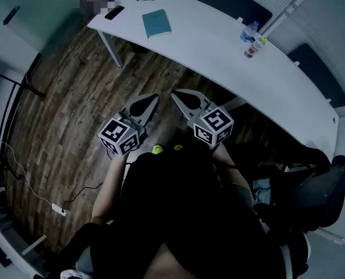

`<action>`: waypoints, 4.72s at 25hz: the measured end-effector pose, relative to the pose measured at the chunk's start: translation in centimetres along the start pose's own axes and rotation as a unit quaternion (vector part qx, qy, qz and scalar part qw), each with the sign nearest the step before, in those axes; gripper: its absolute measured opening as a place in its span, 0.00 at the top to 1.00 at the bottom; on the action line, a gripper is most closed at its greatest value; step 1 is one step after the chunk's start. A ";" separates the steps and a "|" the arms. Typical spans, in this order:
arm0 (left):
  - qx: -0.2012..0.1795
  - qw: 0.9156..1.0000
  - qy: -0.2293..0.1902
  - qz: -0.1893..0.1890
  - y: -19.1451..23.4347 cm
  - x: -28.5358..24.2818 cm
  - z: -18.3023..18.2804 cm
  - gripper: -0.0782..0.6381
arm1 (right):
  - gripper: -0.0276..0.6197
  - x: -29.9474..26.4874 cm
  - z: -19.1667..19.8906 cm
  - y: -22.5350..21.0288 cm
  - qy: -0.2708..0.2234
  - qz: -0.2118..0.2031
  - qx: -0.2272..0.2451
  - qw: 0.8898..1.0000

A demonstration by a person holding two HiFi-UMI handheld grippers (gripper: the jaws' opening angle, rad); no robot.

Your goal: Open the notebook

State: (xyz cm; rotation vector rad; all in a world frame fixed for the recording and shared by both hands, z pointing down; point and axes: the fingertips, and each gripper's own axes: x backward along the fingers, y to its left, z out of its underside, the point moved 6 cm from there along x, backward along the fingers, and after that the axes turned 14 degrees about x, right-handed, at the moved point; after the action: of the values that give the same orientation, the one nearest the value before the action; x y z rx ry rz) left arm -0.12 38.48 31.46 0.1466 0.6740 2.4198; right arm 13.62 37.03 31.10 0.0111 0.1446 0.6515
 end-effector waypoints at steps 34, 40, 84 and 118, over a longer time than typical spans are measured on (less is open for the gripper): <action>0.019 1.000 0.006 0.020 1.9 1.5 0.3 0.89 | 0.94 -2.3 1.2 1.6 0.018 0.045 -0.026 0.998; 0.022 1.000 0.001 0.020 2.9 1.1 -0.2 0.90 | 0.94 -3.3 1.4 1.1 0.017 0.042 -0.024 0.999; 0.050 0.997 -0.011 -0.055 20.4 -17.0 -8.1 0.89 | 0.94 -19.2 4.5 -21.8 0.072 -0.034 -0.038 0.996; 0.053 0.996 -0.001 -0.070 30.0 -23.7 -9.2 0.78 | 0.90 -27.5 7.9 -30.2 0.111 -0.037 -0.037 0.992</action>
State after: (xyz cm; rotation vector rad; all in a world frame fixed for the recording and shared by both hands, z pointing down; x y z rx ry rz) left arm 0.52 0.10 39.81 0.1393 0.7855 2.2522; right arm 11.33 -3.38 40.81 -0.1385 0.3341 0.5831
